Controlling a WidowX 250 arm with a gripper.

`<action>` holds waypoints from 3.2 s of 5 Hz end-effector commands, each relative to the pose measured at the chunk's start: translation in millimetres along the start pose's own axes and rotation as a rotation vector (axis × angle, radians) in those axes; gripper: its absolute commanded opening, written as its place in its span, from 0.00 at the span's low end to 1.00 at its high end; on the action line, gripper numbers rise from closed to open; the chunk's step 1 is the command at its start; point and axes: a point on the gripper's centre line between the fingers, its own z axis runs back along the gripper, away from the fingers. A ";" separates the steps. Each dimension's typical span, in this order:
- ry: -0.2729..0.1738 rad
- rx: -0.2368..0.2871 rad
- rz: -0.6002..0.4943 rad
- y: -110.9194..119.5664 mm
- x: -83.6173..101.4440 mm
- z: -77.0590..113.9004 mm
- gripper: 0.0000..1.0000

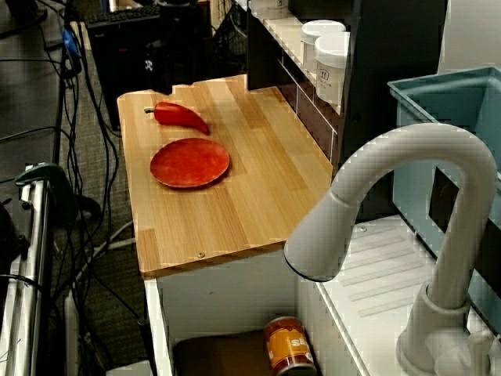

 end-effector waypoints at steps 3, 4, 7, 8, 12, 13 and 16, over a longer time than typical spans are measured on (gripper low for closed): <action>-0.018 0.075 0.131 -7.9 -24.5 -23.1 1.00; -0.041 0.055 0.165 -3.6 -26.1 -23.9 1.00; -0.126 0.031 0.401 -3.4 -24.8 -32.4 1.00; -0.128 0.022 0.437 -2.4 -24.6 -36.3 1.00; -0.163 -0.033 0.445 -10.8 -29.5 -7.7 0.00; -0.171 -0.072 0.393 -18.5 -19.2 7.7 0.00; -0.098 -0.083 0.151 -78.8 44.0 16.8 0.00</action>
